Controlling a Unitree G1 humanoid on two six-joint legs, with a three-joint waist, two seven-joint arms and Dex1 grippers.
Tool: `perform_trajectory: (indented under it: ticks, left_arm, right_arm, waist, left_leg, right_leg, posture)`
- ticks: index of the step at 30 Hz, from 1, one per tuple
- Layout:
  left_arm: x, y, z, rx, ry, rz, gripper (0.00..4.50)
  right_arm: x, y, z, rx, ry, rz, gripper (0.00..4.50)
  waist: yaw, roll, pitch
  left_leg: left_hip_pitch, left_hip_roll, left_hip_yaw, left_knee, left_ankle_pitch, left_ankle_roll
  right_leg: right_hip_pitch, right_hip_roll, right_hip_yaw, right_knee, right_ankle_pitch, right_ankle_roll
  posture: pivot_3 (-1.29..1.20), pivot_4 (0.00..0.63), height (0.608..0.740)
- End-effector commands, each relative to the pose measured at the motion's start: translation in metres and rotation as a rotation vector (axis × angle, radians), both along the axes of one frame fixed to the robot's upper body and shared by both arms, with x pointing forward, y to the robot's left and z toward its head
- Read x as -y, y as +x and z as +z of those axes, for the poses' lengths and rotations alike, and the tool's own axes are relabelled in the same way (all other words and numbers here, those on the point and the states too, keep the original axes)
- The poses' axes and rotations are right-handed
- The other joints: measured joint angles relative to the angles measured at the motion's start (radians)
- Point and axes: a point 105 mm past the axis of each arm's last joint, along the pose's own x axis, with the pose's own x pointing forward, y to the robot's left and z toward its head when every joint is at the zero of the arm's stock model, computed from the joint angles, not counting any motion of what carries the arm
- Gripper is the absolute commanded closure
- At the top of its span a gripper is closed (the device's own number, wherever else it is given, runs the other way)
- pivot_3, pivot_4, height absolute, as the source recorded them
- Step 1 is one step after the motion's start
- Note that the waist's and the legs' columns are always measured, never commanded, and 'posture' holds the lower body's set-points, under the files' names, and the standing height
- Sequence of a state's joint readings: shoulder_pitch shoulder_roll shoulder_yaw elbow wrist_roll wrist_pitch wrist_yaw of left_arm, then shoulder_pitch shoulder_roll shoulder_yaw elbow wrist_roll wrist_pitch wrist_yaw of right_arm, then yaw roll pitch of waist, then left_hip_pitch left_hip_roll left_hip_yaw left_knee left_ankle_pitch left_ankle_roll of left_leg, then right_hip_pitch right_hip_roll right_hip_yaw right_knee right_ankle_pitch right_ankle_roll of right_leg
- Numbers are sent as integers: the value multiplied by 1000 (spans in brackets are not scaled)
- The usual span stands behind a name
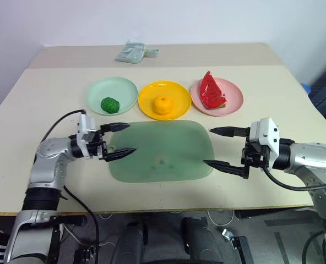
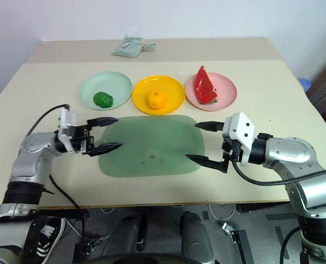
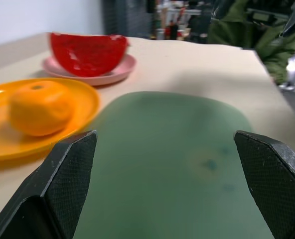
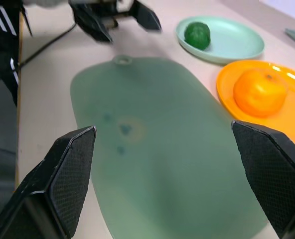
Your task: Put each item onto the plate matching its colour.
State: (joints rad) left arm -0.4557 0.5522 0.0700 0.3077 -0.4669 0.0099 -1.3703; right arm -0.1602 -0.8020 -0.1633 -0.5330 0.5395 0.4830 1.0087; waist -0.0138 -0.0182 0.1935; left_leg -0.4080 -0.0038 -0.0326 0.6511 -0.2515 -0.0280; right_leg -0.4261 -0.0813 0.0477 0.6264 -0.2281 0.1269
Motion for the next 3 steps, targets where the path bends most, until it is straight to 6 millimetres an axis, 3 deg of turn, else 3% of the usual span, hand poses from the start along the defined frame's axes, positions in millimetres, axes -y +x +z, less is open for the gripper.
perform_trajectory:
  ticks: [1, 3]
  left_arm:
    - [3, 7, 16, 66, -24, 6, 0]
    - [4, 8, 17, 73, -31, 9, 0]
  right_arm:
    - [0, -1, 9, 35, -1, -10, 62]
    - [0, 2, 12, 43, 5, -12, 62]
  waist:
    - [1, 0, 0]
    - [2, 0, 0]
  left_leg:
    - [0, 0, 0, 1, 0, 0]
    - [0, 0, 0, 1, 0, 0]
  right_leg:
    - [0, 0, 0, 0, 0, 0]
    - [0, 0, 0, 0, 0, 0]
  posture:
    - [0, 150, 740]
    - [0, 150, 740]
